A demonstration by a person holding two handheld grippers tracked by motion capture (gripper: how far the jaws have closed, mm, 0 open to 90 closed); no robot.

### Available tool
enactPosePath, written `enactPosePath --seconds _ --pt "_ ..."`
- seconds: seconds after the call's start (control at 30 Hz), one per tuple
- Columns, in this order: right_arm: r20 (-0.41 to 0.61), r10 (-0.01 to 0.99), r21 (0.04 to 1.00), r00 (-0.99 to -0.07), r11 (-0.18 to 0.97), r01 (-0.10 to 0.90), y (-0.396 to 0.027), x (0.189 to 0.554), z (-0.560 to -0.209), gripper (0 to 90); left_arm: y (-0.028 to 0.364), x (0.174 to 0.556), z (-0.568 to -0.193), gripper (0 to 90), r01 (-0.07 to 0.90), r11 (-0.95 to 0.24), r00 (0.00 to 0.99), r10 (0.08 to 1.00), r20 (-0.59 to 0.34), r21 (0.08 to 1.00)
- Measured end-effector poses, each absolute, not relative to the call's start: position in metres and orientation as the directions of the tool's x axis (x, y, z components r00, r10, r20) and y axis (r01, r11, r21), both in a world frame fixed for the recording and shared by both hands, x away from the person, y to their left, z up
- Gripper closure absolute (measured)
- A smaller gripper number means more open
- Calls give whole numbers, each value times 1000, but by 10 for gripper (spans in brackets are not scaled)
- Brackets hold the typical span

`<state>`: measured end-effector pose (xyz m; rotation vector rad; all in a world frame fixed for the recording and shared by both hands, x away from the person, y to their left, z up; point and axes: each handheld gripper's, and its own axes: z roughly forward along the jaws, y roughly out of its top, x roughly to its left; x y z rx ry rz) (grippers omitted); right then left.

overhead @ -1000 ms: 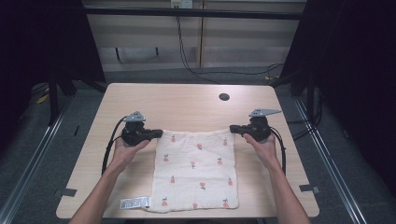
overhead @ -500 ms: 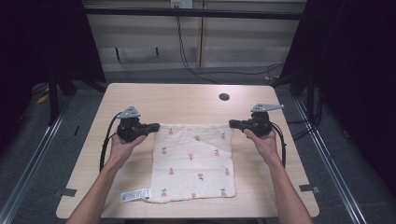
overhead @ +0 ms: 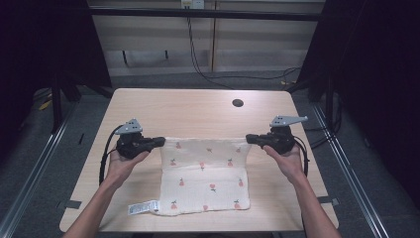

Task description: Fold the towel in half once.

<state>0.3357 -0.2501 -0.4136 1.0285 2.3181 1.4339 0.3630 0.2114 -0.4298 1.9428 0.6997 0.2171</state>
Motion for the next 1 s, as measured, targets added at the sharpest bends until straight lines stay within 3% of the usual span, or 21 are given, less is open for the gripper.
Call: enactPosePath --seconds 0.23,0.47,1.0 --pt "148 645 861 -750 290 419 -250 317 -401 888 211 347 -426 875 356 -348 837 532 -130 867" --pt "155 642 854 -751 295 429 -252 299 -408 888 214 337 -422 872 373 -361 854 494 -164 855" --pt "144 613 823 -777 362 438 -247 267 -413 887 220 302 -421 874 358 -399 870 471 -146 844"
